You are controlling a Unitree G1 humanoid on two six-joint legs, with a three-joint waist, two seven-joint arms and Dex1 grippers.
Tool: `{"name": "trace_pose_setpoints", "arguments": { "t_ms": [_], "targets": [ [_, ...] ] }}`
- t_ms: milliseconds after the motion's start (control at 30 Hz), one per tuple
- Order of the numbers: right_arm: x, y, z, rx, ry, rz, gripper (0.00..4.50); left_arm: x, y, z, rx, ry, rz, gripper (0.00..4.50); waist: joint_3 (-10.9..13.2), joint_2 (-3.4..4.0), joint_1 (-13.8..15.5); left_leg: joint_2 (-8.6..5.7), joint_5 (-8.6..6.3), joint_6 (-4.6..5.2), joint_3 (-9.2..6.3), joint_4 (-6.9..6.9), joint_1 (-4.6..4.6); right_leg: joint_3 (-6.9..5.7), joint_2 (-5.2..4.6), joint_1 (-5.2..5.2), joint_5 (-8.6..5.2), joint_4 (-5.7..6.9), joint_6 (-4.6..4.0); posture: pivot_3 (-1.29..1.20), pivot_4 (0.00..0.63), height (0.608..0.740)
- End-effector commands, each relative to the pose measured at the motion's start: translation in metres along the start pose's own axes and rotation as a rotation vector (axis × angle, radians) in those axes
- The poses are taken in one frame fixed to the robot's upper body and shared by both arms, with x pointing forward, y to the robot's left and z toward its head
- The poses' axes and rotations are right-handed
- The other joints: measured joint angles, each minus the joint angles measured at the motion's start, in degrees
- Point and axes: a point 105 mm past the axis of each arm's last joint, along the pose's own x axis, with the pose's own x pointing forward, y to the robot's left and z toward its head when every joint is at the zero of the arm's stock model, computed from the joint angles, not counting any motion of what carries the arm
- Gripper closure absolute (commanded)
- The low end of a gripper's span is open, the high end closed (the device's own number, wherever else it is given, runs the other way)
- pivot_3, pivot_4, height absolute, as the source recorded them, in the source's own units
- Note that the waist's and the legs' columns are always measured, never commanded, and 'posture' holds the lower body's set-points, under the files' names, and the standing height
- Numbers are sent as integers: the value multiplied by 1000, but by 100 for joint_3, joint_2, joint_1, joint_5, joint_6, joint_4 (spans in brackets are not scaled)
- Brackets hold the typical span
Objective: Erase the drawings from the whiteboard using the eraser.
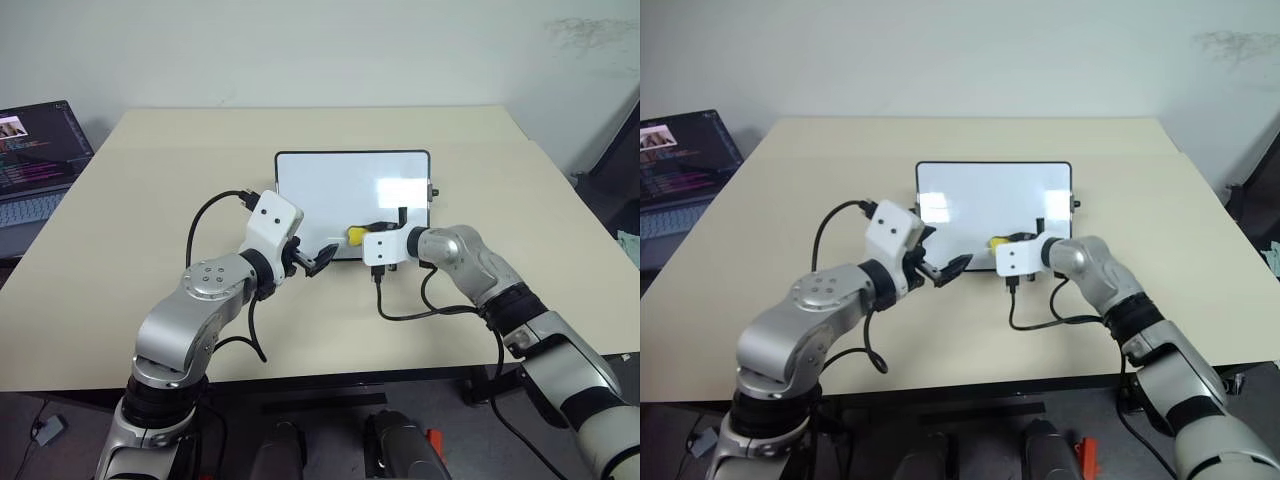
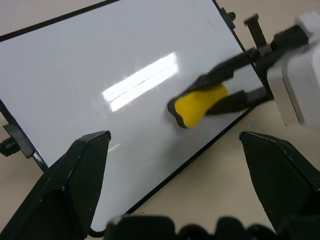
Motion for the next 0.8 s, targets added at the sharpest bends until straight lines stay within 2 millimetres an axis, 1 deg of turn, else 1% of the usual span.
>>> {"name": "trace_pose_setpoints", "arguments": {
  "t_ms": [33, 133, 200, 267, 367, 433, 533, 567, 600, 700, 800],
  "targets": [
    [-13, -38, -15, 11, 62, -147, 3534, -2, 1, 11, 24, -37, 6, 0, 1, -2, 2, 0, 0, 0, 0, 0, -1, 0, 0, 0, 0, 0, 0, 0, 150, 740],
    [-16, -47, -14, 13, 58, -179, 3534, -2, 1, 11, 25, -37, 4, 0, 3, -4, 6, 0, -1, -1, 1, -4, -5, 0, -1, -2, 0, -3, -1, 0, 150, 740],
    [-21, -54, -10, 58, 29, -186, 3534, -2, 1, 11, 26, -37, 3, 0, 3, -5, 6, 0, -4, -6, 1, -8, -8, -1, -1, -6, -1, -3, -1, 0, 150, 740],
    [-29, -66, -2, 138, -17, -204, 3534, -2, 0, 12, 27, -38, 1, 0, 6, -4, 6, 1, -7, -10, 0, -14, -13, -2, 0, -13, -2, -2, -2, 0, 150, 740],
    [-48, -91, 9, 276, -104, -252, 3534, -3, 1, 12, 26, -37, 1, 0, 7, -4, 10, 2, -8, -11, -6, -14, -48, -10, 1, -43, -3, 0, 0, 0, 150, 740],
    [-63, -109, 13, 354, -155, -298, 3534, -3, 1, 12, 26, -37, 2, 0, 8, -3, 18, 2, -8, -11, -8, -13, -63, -12, 1, -55, 6, 0, 16, 0, 150, 740],
    [-83, -133, 9, 464, -197, -387, 3534, -3, 1, 12, 24, -38, 3, 0, 7, -4, 30, 1, -8, -11, -9, -9, -93, -12, 1, -83, 15, 4, 30, 0, 150, 740],
    [-88, -138, 6, 494, -204, -411, 3534, -3, 1, 12, 24, -39, 3, 0, 7, -3, 34, 1, -8, -11, -9, -8, -94, -13, 1, -83, 15, 4, 30, 0, 150, 740],
    [-97, -147, -2, 559, -208, -466, 3534, -3, 1, 12, 23, -39, 3, 0, 7, -4, 34, 1, -8, -11, -9, -8, -94, -13, 1, -83, 14, 3, 29, 0, 150, 740],
    [-123, -167, -36, 728, -173, -639, 3534, -3, 1, 12, 20, -42, 6, 0, 7, -4, 38, 1, -8, -11, -9, -8, -94, -13, 1, -83, 11, 3, 23, 0, 150, 740],
    [-141, -174, -64, 896, -149, -768, 3534, -3, 2, 12, 18, -44, 9, 0, 7, -4, 47, -1, -8, -11, -8, -8, -96, -12, 0, -83, 0, 2, 4, 0, 150, 740]
  ]
}}
